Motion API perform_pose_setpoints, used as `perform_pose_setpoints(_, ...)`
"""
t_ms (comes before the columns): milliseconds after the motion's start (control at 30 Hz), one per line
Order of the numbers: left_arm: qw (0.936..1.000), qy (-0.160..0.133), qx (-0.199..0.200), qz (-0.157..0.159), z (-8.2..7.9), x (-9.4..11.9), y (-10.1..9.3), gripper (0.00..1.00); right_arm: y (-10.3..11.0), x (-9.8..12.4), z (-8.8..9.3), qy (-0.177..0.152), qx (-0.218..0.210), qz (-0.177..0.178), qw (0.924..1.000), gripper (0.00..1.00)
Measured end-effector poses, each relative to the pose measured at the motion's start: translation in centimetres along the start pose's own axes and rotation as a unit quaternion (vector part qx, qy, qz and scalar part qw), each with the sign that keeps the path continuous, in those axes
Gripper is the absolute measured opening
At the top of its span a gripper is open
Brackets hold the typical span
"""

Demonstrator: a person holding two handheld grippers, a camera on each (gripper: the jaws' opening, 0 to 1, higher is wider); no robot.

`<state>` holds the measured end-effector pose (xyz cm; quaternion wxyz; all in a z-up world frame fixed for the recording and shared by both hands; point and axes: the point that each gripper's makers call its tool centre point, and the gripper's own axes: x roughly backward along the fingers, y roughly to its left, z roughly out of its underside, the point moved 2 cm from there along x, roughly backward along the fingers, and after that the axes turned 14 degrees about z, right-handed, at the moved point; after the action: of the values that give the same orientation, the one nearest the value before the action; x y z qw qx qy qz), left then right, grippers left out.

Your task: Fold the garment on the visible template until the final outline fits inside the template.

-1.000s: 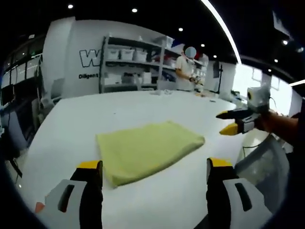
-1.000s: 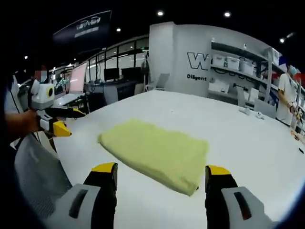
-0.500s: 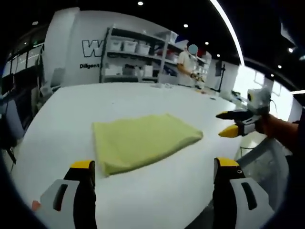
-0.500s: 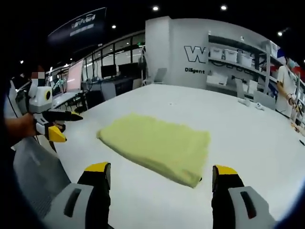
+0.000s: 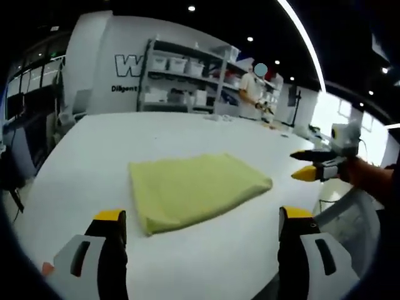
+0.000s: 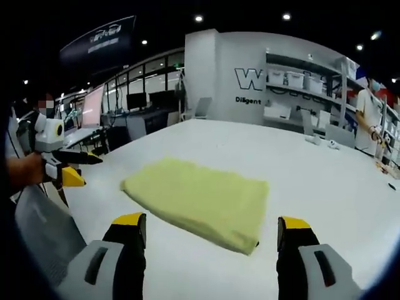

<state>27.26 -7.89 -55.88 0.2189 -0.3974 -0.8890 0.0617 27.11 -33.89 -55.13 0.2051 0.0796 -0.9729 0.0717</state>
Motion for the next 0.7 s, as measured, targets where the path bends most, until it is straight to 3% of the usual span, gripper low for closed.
perform_pose_setpoints(233, 0.9999, -0.004, -0.006, -0.009, -0.74, -0.5, 0.65, 0.95, -0.1, -0.01, -0.21, -0.009, 0.002, 0.002, 1.0, 0.86)
perform_pose_setpoints(700, 1.0, 0.003, 0.001, -0.009, -0.05, -0.87, 0.71, 0.94, -0.31, -0.28, 0.02, -0.003, -0.003, 0.002, 1.0, 0.86)
